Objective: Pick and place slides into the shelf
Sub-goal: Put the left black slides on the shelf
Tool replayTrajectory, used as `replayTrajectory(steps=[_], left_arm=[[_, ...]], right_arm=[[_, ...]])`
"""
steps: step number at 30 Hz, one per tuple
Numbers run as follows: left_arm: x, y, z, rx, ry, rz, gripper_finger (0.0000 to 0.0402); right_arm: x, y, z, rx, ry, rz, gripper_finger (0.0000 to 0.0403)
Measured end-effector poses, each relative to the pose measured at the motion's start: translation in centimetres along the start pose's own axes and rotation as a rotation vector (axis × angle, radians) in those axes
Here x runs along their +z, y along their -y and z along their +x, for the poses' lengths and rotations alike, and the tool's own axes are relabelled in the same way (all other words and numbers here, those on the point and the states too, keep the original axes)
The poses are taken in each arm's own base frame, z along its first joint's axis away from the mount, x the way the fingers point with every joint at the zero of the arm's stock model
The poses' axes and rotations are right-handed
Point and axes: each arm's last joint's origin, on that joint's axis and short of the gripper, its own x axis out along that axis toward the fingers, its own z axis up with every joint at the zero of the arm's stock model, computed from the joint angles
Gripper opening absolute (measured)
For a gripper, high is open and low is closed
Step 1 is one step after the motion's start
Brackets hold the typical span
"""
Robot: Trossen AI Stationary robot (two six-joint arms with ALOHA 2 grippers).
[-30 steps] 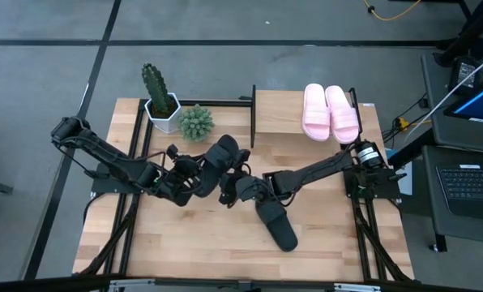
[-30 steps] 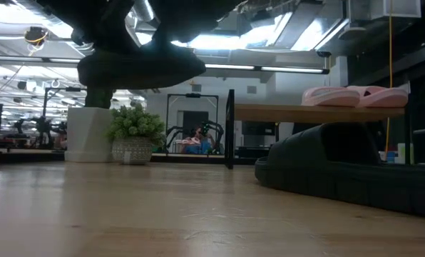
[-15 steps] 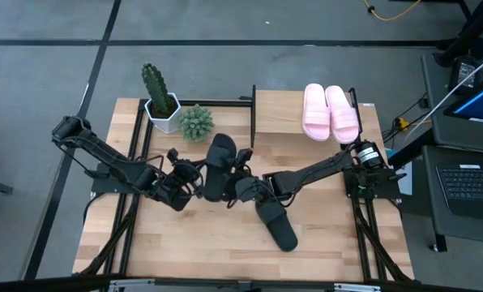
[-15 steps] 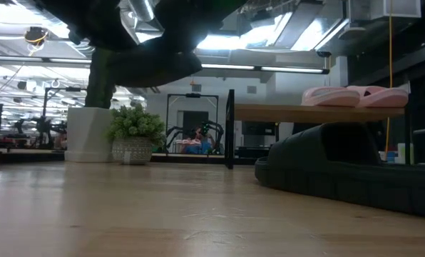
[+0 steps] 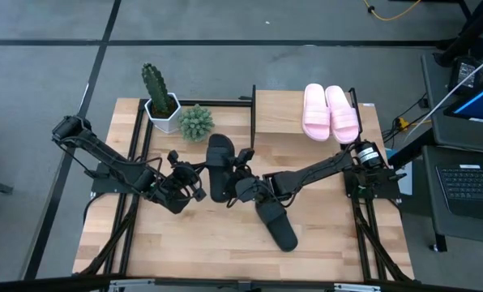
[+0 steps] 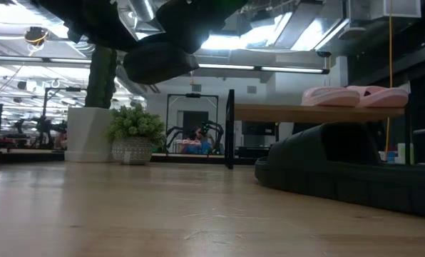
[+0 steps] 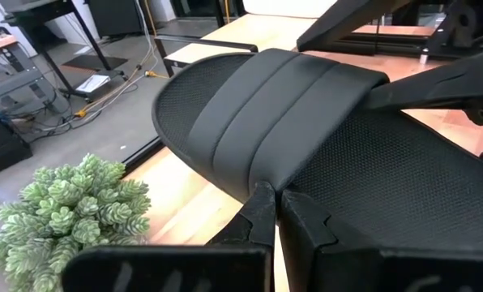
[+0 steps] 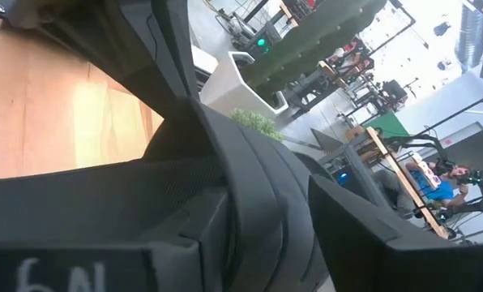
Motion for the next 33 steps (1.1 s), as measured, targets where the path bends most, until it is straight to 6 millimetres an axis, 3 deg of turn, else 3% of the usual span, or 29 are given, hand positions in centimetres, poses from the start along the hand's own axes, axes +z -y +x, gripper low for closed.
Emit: replayTrajectory(steps=[11, 23, 33], left_arm=[[0.0, 0.0, 0.0, -0.001, 0.001, -0.001, 0.0], [-0.1, 0.2, -0.3, -0.03, -0.011, 0.003, 0.0], [0.4, 1.1, -1.3, -0.088, 0.051, 0.046, 0.0]], right_arm=[[0.0, -0.1, -0.1, 0.005, 0.003, -0.002, 0.0066], [-0.1, -0.2, -0.1, 0.011, -0.003, -0.014, 0.0014], [-0.1, -0.1, -0.4, 0.011, -0.008, -0.05, 0.0012]])
